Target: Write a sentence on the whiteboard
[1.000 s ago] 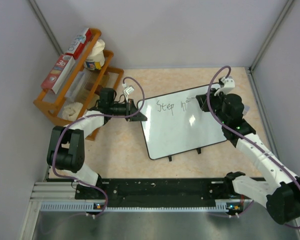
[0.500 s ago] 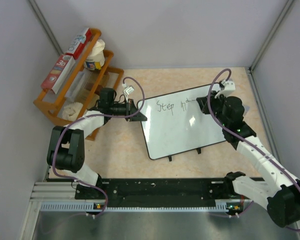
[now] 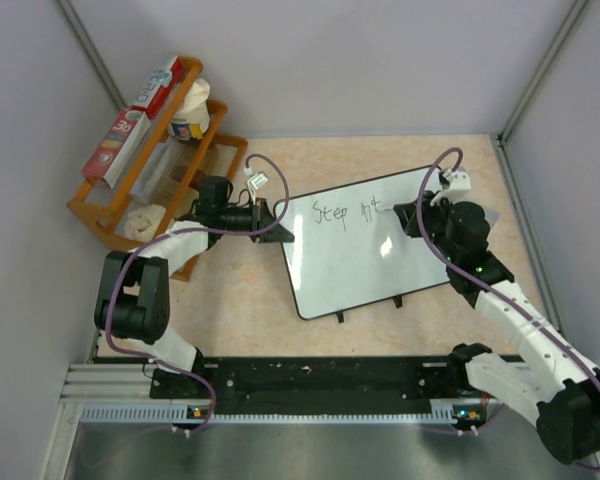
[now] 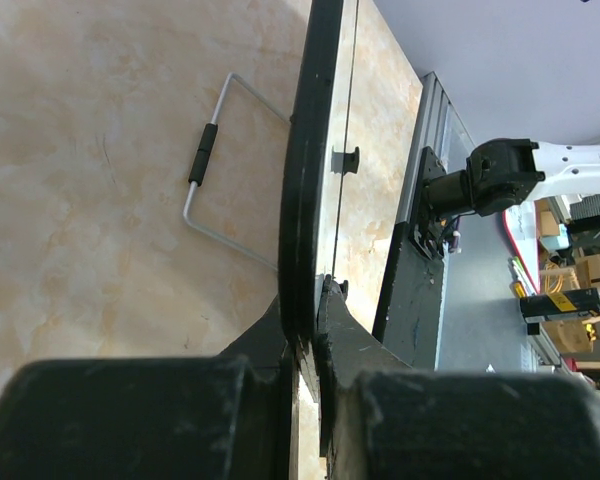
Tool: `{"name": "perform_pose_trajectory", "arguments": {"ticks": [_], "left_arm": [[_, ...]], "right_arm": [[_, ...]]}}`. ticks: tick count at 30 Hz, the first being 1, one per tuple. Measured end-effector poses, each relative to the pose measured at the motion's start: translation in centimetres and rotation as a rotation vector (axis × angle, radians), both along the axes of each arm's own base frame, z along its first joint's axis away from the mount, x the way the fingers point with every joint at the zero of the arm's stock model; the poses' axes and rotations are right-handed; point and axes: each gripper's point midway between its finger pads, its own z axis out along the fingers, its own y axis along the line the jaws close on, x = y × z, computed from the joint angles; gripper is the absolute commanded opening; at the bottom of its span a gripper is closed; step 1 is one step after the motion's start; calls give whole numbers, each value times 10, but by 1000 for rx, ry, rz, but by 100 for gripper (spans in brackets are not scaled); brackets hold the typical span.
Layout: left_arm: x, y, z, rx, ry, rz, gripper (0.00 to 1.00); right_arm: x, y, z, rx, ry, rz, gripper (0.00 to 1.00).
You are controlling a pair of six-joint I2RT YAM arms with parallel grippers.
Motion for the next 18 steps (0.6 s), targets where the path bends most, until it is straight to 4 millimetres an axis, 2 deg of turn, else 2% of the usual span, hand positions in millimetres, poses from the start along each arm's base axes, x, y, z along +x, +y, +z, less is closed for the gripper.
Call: {"name": "perform_pose_trajectory", "arguments": {"ticks": [18], "left_arm": [[0, 0, 0, -1, 1, -1, 0]], "right_arm": [[-3, -10, -4, -11, 13, -46, 0]]}}
